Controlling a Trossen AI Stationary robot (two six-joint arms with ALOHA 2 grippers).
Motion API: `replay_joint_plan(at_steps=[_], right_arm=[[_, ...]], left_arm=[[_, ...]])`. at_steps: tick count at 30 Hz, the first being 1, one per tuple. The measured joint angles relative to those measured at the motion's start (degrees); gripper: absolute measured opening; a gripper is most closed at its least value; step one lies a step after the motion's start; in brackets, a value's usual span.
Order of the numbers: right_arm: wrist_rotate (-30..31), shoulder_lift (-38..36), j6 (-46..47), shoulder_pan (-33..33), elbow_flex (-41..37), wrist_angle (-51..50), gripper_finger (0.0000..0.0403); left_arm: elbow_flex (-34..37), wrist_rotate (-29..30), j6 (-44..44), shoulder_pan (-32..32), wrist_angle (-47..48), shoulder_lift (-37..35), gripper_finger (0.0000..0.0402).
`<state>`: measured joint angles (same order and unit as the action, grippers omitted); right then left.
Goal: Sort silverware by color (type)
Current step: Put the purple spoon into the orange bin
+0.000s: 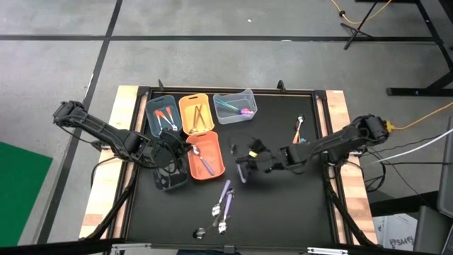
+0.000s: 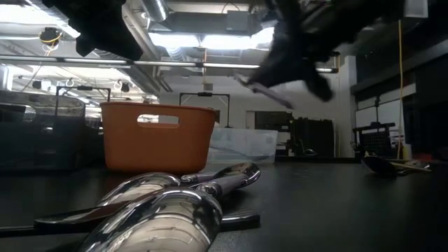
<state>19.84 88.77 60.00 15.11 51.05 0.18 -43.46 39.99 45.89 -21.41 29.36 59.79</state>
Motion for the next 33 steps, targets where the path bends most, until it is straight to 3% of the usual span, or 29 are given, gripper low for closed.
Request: replay_joint_plan(at_steps=[10,15,25,33], right_arm=[[-13.8,8.0,-11.9,-9.7,0.0,29.1,0.0002],[-16.0,11.8,-12.6,-12.8,0.0,35.7,0.0003],[-21.7,21.1,-23.1,-13.7,7.8,36.8,0.0004],[-23.3,24.2,-28.9,-13.7,14.6,24.8,0.0005]], left_arm=[[0.0,0.0,0.0,0.0,-0.3,0.0,0.0056],[0.0,0.0,0.0,0.0,-0.3,0.0,0.0056],[0.0,0.0,0.0,0.0,-0.3,0.0,0.0056],[0.0,0.0,0.0,0.0,-0.3,0.0,0.0056]])
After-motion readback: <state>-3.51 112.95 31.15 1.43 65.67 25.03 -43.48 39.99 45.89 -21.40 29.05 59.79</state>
